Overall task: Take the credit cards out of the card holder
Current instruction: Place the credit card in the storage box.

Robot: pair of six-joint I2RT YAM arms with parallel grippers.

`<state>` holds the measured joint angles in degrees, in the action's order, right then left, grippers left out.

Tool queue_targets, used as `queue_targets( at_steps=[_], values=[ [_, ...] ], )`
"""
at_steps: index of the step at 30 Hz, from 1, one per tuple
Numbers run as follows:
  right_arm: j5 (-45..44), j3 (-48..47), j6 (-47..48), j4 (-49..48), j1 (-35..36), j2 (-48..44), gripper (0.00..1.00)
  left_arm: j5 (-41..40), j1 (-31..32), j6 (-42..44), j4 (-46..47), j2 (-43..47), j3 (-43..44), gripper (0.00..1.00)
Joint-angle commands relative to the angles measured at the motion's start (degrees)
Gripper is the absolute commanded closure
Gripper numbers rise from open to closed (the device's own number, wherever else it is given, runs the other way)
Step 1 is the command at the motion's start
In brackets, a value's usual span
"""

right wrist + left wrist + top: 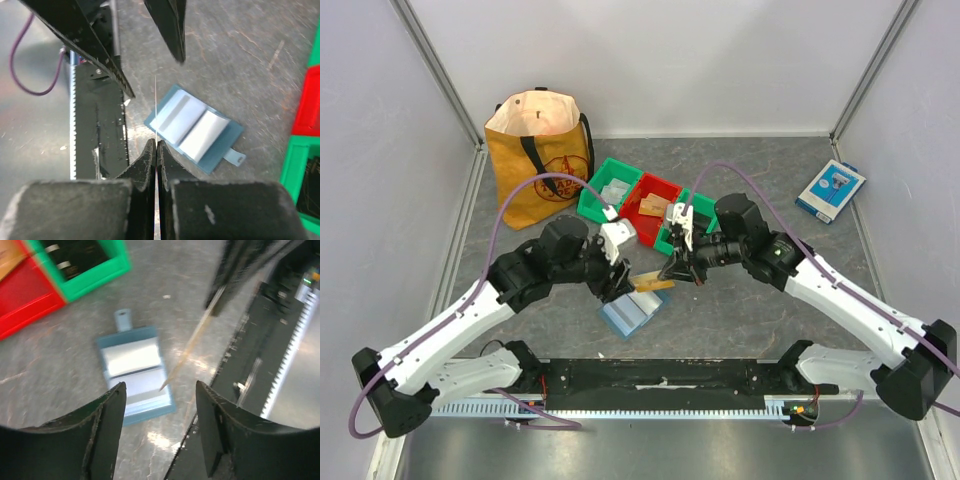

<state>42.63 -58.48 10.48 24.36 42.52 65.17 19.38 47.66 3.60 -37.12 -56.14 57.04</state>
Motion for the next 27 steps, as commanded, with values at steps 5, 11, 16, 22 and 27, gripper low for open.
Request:
queue_targets(
  at_steps=[5,11,16,22,27],
  values=[
    [-13.52,-4.27,-9.41,-6.86,-4.90,7.16,1.00,-14.98,-15.90,-12.10,12.06,9.10,-7.02,0.27],
    [-24.15,-9.36,-19.95,-12.40,-9.03,17.52,1.00,-23.40,-21.47,-17.57,18.58,17.37,-14.31,0.25],
    [-31.73,-16.04,-25.77,-14.08,-10.53,27.54,1.00,-31.76,-21.38,-17.84,20.86,24.93,-17.83,0.21],
    [-37.96,-24.65,-31.83,-14.69,-11.06,39.67,1.00,-37.13,-21.47,-14.94,25.60,33.36,-23.36,0.14],
    [-39.47,-30.28,-36.40,-14.34,-11.15,47.32,1.00,-36.96,-21.55,-13.44,26.75,37.24,-25.04,0.13]
  ],
)
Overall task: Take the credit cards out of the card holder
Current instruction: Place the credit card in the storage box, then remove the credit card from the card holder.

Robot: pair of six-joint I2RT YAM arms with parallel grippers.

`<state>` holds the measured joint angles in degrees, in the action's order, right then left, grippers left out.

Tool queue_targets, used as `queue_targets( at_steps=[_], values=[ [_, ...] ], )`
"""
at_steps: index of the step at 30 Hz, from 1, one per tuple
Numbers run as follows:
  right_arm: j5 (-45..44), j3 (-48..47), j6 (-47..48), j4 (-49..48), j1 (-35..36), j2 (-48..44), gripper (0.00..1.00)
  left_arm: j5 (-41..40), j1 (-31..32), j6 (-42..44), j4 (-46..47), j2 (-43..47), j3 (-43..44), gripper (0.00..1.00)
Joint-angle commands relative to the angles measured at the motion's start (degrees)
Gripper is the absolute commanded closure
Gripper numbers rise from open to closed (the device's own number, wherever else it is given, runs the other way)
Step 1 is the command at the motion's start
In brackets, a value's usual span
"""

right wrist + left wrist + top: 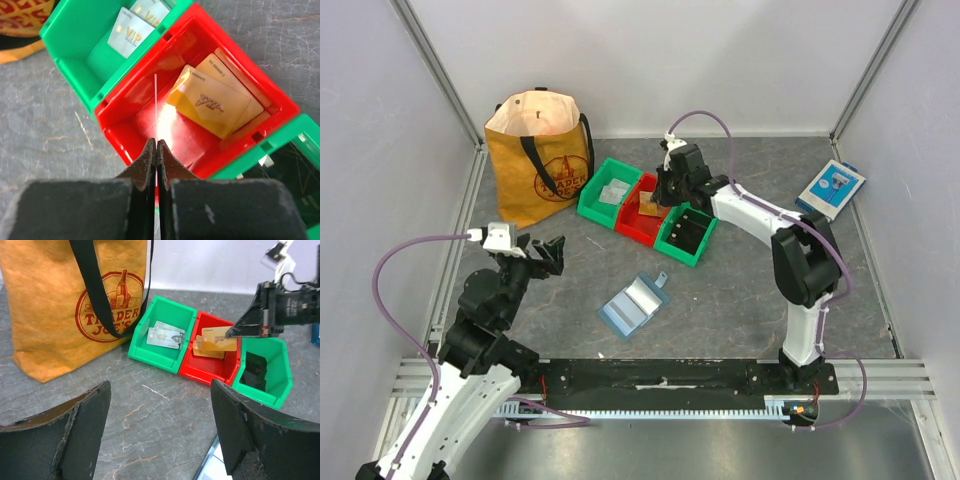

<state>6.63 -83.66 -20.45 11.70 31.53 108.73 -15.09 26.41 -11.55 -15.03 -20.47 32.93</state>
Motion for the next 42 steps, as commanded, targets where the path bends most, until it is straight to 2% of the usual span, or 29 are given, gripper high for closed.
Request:
queue_targets(
  at_steps=[1,5,7,9,15,20,23,27,33,36,39,42],
  values=[
    [-3.12,-5.81,-6.26,-1.68,-0.24,4.82,1.00,-2.49,-0.22,1.71,4.48,1.57,-0.76,0.13],
    [-3.11,-7.92,-9.25,-1.77,-0.33,8.42,0.99,-1.70,-0.40,1.44,3.08,0.35,0.20,0.13],
    [-3.73,-8.36,-10.31,-1.77,-0.24,9.48,0.94,-1.17,-0.22,1.44,2.99,-0.01,0.30,0.13],
    [-4.43,-8.28,-11.10,-1.68,-0.24,9.92,0.84,-0.64,-0.31,1.44,2.99,-0.01,0.21,0.13],
    [-6.28,-5.03,-10.93,-1.25,-0.42,5.98,0.41,-0.03,-0.31,1.53,2.99,0.17,0.21,0.13],
    [-8.74,0.41,-7.86,-2.73,-0.33,-2.45,0.18,0.77,-0.31,1.44,2.99,-0.27,0.12,0.13],
    [-8.66,4.19,-5.22,-3.79,-0.33,-8.69,0.13,1.03,-0.31,1.36,2.90,-0.36,0.21,0.13],
    [-6.81,9.81,-2.50,-5.63,-0.33,-17.12,0.11,2.35,-0.31,0.65,2.63,-0.97,0.21,0.13],
    [0.04,24.66,-0.12,-18.19,-0.33,-32.07,0.10,6.04,-0.22,-1.98,0.27,-2.82,1.17,0.13],
    [6.08,27.67,3.12,-17.08,-0.33,-35.15,0.09,6.83,-0.22,-3.21,-1.58,-2.65,1.35,0.13],
    [11.72,32.05,2.52,-17.93,0.20,-36.30,0.16,7.01,-0.14,-4.27,-4.12,-1.25,1.26,0.13],
    [11.48,36.71,4.26,-18.56,4.22,-37.36,0.17,5.96,-0.31,-5.41,-6.06,0.25,-0.14,0.13]
  ],
)
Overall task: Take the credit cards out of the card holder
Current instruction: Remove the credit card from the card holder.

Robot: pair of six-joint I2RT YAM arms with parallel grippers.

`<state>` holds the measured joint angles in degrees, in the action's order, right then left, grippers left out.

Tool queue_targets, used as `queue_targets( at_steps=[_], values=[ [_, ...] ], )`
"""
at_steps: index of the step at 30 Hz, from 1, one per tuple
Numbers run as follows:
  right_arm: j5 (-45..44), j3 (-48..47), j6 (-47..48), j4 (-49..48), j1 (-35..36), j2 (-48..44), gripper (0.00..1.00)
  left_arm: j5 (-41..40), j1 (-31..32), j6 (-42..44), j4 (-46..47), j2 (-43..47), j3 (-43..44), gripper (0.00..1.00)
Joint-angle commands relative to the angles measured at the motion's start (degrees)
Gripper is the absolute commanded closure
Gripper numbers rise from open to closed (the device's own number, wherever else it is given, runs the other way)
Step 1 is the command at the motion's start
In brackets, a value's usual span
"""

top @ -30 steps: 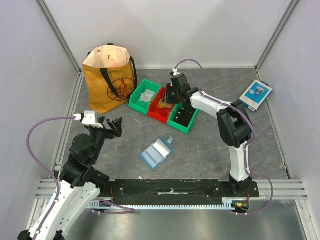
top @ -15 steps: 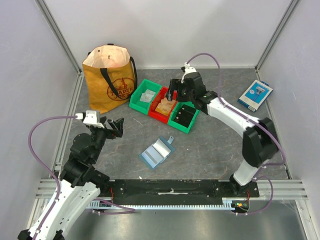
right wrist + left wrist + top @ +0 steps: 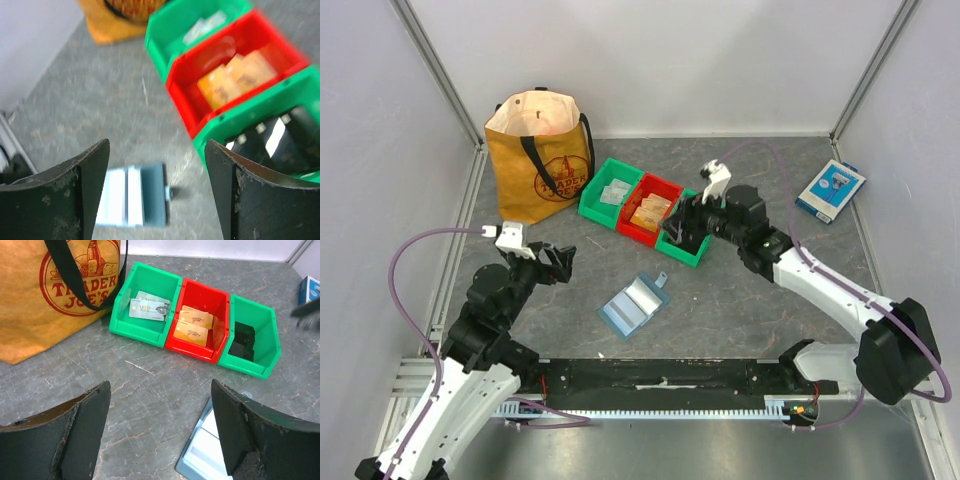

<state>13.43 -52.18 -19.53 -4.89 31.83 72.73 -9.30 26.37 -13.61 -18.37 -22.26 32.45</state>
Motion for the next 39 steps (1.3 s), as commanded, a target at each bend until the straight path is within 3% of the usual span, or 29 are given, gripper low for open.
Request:
queue_targets(
  at_steps=[1,6,16,28,39],
  values=[
    [3.02,6.29,4.49,-1.54,6.11,-1.62,0.17,-0.10,-0.27,-3.79,-3.16,2.48,-0.36,0.13],
    [-8.85,10.60,11.09,-0.47,19.74,-0.31,0.18,-1.77,-0.27,-4.50,-4.04,3.63,-0.63,0.13],
    [-19.93,13.07,16.10,-8.20,33.72,9.61,0.28,-5.82,-0.18,-1.60,-4.92,2.84,-0.28,0.13],
    [-25.99,12.89,17.16,-12.51,38.83,20.08,0.31,0.14,-0.18,-6.33,-5.10,-3.04,0.42,0.13],
    [-24.25,16.23,11.63,-17.52,37.87,19.82,0.55,17.28,-0.18,-17.06,-0.63,-10.87,-2.64,0.13]
  ],
)
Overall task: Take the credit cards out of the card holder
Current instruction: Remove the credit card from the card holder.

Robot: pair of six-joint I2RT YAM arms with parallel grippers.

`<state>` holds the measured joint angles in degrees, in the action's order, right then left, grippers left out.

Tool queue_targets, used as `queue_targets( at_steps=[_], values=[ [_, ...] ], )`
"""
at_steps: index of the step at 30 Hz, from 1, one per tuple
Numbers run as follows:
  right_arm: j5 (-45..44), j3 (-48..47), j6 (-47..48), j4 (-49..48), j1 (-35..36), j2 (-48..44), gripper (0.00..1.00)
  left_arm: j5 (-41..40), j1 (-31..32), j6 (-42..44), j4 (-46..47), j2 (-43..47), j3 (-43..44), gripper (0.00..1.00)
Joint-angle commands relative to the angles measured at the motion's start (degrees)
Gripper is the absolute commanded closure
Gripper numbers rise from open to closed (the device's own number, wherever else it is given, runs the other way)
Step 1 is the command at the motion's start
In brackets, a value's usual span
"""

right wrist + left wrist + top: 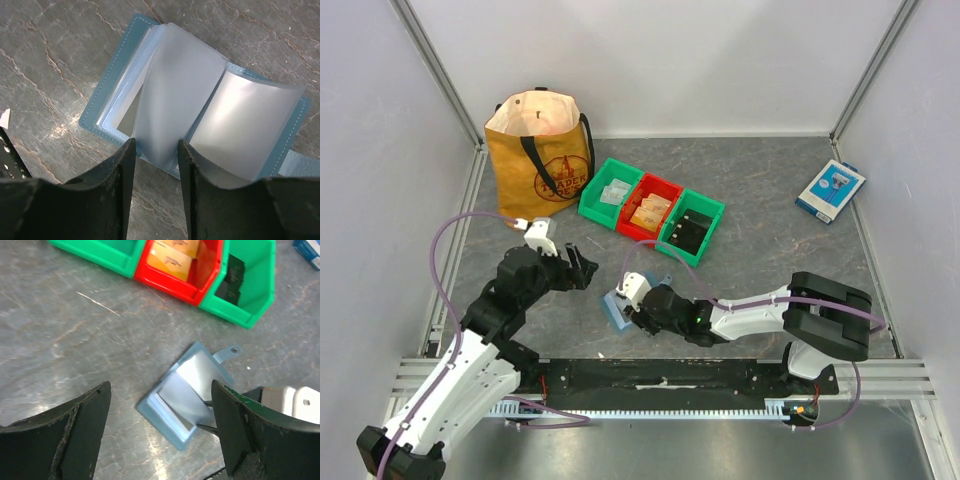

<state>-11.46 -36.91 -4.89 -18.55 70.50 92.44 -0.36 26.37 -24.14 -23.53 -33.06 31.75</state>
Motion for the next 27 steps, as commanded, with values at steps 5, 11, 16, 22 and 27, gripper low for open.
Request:
queue_targets(
  at_steps=[5,11,16,22,27],
  values=[
    [6.97,2.98,-8.73,-7.64,-4.14,-0.69,0.57,14.24,0.00,-12.85,10.16,-0.87,-7.57,0.13],
    [13.12,6.23,-16.90,-12.56,-9.06,-1.57,0.59,16.88,0.79,-18.83,16.49,-1.57,-12.84,0.14],
    [18.40,9.39,-23.75,-20.02,-11.70,0.71,0.61,16.62,2.19,-21.64,21.68,-3.85,-15.05,0.22],
    [21.22,11.24,-28.33,-25.66,-12.49,3.44,0.62,16.18,4.38,-25.86,29.05,-8.76,-17.33,0.25],
    [21.75,11.42,-29.04,-26.89,-12.67,4.06,0.62,13.55,8.34,-27.62,34.68,-14.74,-17.42,0.25]
  ],
)
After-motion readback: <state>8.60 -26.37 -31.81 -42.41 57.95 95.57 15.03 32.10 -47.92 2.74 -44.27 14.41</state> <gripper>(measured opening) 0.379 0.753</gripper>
